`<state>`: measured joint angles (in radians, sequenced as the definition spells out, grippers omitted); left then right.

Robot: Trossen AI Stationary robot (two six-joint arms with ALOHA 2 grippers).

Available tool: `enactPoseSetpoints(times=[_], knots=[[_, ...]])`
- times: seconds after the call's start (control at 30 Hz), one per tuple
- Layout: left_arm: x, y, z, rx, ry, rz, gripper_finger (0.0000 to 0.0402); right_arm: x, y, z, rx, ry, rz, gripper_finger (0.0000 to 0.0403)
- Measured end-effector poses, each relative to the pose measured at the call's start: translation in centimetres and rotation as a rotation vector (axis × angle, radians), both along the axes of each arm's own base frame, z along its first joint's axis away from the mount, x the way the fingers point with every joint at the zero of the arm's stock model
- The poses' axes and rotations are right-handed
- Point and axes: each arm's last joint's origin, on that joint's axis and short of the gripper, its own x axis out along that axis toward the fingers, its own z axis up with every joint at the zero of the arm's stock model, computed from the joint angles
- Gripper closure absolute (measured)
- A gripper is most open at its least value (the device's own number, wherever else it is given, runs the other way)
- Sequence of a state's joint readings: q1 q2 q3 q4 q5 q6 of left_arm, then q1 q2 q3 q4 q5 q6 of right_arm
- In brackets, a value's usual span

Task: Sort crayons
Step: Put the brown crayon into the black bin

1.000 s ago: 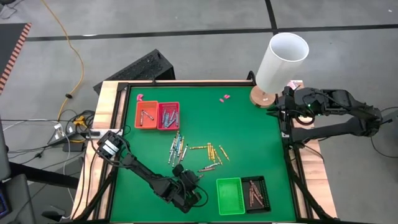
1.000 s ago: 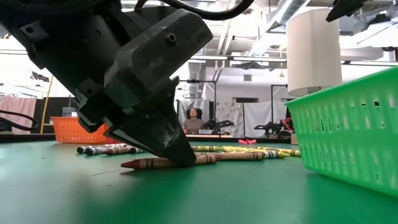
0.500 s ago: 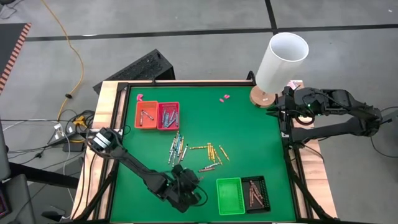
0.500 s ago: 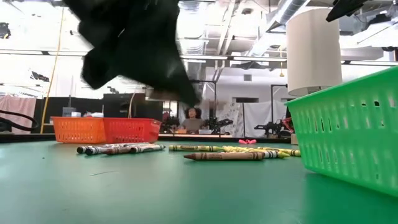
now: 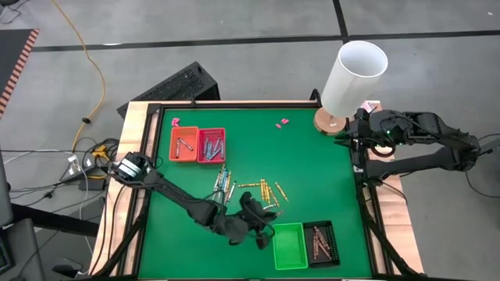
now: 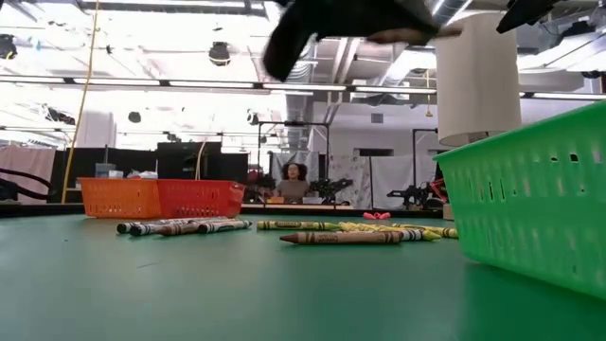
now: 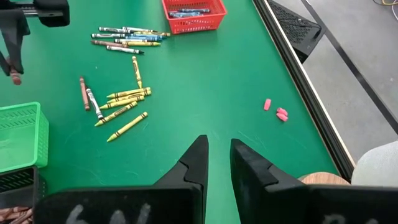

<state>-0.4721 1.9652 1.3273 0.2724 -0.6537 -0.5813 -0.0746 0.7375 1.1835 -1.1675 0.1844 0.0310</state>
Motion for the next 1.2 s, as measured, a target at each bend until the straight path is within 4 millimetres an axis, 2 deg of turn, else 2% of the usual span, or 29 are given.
enactPoseSetpoints(times=[0.2, 0.47, 0.53, 0.8, 0.9, 1.0, 1.2], knots=[[1.2, 1.7, 1.2, 0.037, -0.099, -0.008, 0.0401, 0.0, 0.0, 0.0, 0.004, -0.002, -0.004, 0.0335], [2.3, 2.1, 2.9, 0.135, -0.152, -0.050, 0.0401, 0.0, 0.0, 0.0, 0.004, -0.002, -0.004, 0.0335], [3.1, 1.9, 3.7, 0.173, -0.176, -0.078, 0.0401, 0.0, 0.0, 0.0, 0.004, -0.002, -0.004, 0.0335], [7.9, 0.2, 4.2, 0.393, -0.134, -0.211, 0.0401, 0.0, 0.0, 0.0, 0.016, -0.002, -0.014, 0.0335], [9.4, -0.1, 4.5, 0.422, -0.197, -0.294, 0.0401, 0.0, 0.0, 0.0, 0.018, -0.003, -0.016, 0.0335], [11.1, -0.1, 4.1, 0.459, -0.235, -0.417, 0.0401, 0.0, 0.0, 0.0, 0.018, -0.003, -0.016, 0.0335], [13.7, 0.0, 1.7, 0.636, -0.264, -0.589, 0.0401, 0.0, 0.0, 0.0, 0.021, -0.004, -0.019, 0.0335]])
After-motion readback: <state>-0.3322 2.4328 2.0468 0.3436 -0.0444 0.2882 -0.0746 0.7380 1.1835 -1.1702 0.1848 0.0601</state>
